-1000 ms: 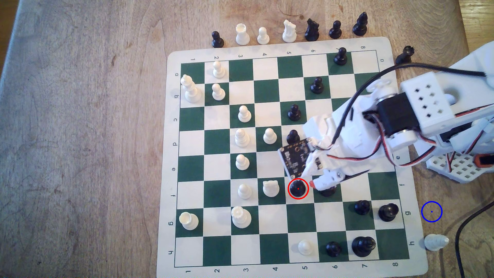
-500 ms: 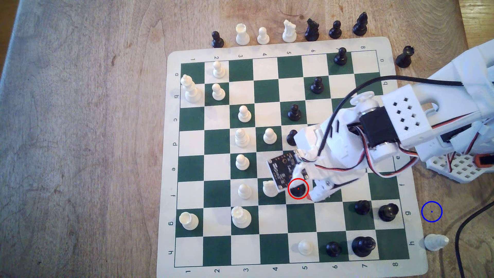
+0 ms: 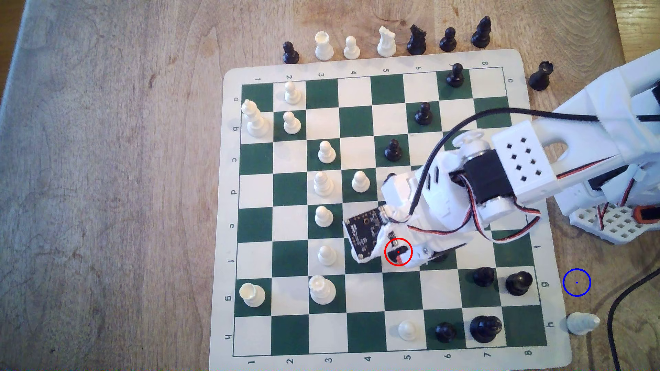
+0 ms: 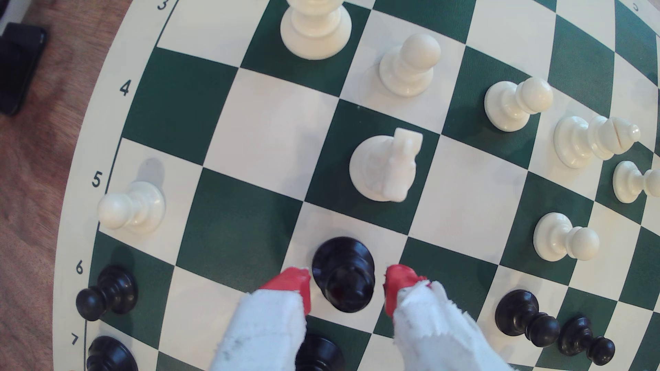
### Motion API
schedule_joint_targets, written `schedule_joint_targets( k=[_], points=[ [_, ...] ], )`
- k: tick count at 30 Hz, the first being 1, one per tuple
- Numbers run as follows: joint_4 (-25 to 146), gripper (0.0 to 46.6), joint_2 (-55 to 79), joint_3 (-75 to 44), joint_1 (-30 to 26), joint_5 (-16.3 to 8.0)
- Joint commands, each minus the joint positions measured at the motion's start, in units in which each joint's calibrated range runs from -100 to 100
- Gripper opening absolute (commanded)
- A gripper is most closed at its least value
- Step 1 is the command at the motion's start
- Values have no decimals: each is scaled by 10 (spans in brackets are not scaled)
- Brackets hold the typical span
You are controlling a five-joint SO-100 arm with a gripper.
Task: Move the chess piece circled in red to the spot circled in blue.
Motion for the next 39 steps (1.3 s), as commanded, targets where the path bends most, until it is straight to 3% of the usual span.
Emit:
schedule_joint_targets(
  k=[1,19,28,32,37,39],
  points=[
    [-8,113,-1,-55,0,-1],
    [-10,98,16,-71,1,-1],
    [-8,46,24,-71,-1,-1],
    [-5,3,22,-69,-2,-2],
    [0,9,12,-66,-4,-4],
    [1,51,11,-66,-4,-5]
  ],
)
